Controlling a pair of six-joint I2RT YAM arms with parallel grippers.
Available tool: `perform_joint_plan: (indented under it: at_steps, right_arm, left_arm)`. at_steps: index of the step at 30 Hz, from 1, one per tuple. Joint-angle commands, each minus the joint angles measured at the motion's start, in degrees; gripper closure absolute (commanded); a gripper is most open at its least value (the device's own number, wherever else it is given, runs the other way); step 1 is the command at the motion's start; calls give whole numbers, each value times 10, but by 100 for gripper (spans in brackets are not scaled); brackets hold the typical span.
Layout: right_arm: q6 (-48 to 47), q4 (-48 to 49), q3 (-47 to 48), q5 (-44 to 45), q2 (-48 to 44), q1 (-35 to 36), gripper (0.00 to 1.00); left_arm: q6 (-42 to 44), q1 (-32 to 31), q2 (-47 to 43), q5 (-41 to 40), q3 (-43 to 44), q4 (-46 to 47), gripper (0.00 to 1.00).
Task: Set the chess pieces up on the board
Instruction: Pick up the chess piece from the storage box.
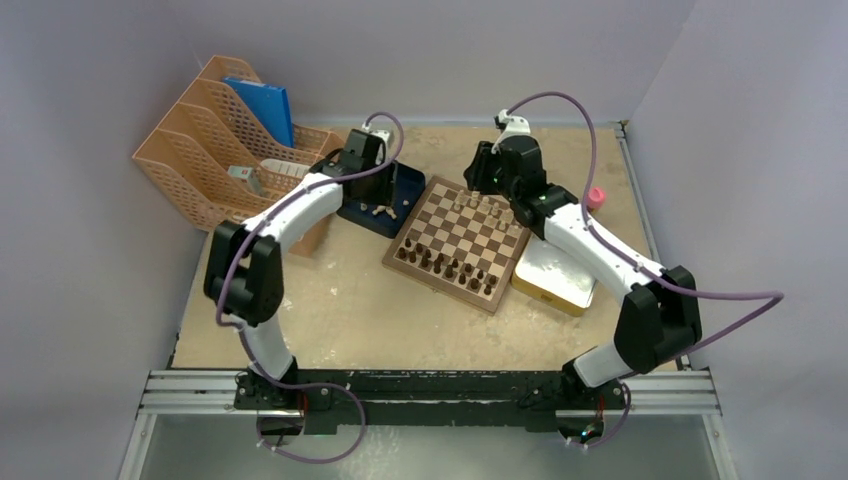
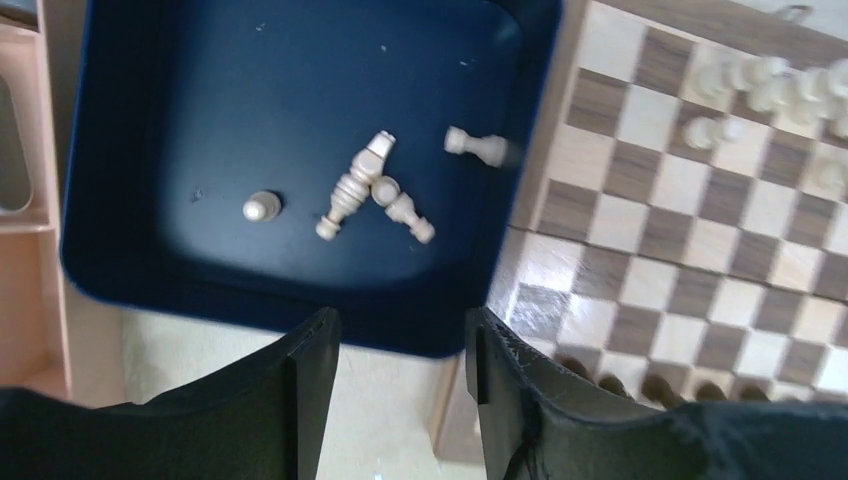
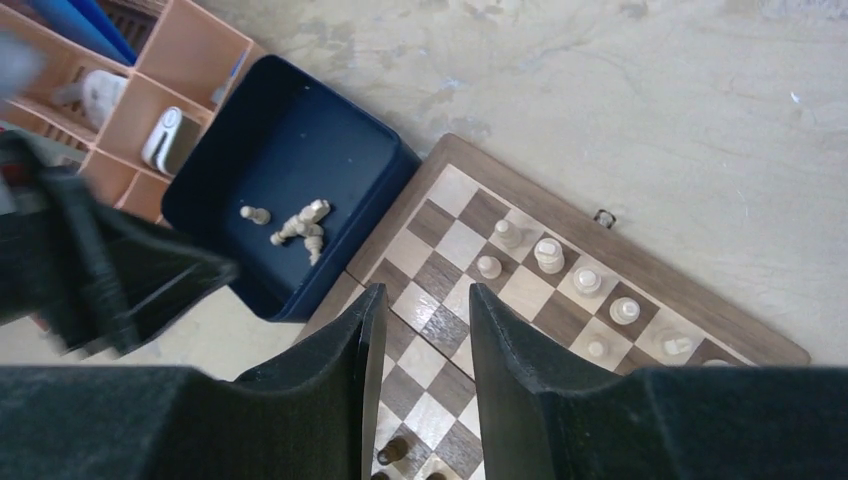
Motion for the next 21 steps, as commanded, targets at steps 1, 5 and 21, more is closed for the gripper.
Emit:
perform_joint_plan:
  at_steps: [1, 5, 21]
  right_arm:
    - [-11, 54, -8, -41, -43, 1, 62]
    - [-11, 63, -21, -35, -51, 2, 62]
    - [-11, 71, -27, -45, -52, 2, 64]
  left_arm:
    - [2, 11, 71, -40, 58, 21, 53]
    - [6, 15, 127, -39, 93, 24, 59]
    - [20, 21, 192, -21, 123, 42, 69]
